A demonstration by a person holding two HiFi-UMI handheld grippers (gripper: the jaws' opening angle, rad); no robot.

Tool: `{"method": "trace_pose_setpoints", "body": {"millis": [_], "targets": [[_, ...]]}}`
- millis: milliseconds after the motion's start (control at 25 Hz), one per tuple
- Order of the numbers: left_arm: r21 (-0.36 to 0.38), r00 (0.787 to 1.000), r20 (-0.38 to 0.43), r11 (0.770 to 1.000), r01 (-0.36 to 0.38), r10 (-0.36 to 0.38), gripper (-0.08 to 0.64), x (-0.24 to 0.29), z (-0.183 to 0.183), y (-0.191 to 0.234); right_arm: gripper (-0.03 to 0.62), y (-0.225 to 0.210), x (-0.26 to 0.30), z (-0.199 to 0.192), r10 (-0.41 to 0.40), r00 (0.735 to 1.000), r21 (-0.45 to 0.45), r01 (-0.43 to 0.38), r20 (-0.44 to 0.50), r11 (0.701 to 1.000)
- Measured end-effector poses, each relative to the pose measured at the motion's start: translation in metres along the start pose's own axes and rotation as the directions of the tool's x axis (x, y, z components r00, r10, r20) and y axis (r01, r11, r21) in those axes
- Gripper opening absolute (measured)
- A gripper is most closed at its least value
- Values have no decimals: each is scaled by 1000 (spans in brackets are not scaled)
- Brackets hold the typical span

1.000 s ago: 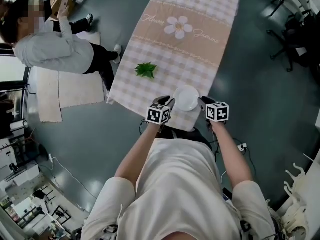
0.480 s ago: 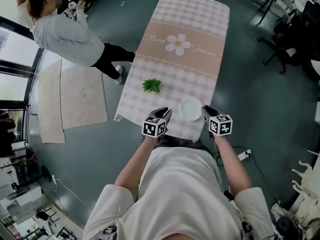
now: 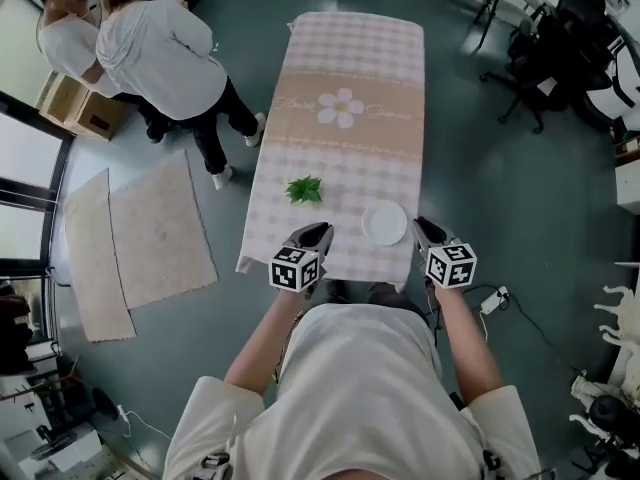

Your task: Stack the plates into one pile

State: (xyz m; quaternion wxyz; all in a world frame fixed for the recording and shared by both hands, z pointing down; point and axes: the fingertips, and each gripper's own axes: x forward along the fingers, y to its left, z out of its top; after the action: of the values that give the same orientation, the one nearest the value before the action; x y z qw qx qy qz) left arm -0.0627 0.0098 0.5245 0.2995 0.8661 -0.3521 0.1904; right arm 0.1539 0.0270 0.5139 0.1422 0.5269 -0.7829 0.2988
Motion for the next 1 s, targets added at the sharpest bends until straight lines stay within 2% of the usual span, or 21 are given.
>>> {"method": "trace_pose_setpoints", "body": {"millis": [240, 520, 720, 1000], "targets": [[66, 998, 11, 996, 67, -68, 37, -22, 8, -11, 67, 24, -49, 9, -91, 991, -34, 94, 99, 995], [123, 992, 50, 986, 111, -118, 23, -48, 22, -34, 58, 37, -99, 12, -153, 972, -7, 156, 176, 988], [136, 988, 92, 984, 113, -126, 15, -60, 34, -51, 55, 38, -125, 23, -159, 960, -20, 168, 228, 986], [172, 981, 154, 981, 88, -115, 11, -68, 56, -86, 54, 27, -154, 43, -116, 958, -126, 153, 262, 980]]}}
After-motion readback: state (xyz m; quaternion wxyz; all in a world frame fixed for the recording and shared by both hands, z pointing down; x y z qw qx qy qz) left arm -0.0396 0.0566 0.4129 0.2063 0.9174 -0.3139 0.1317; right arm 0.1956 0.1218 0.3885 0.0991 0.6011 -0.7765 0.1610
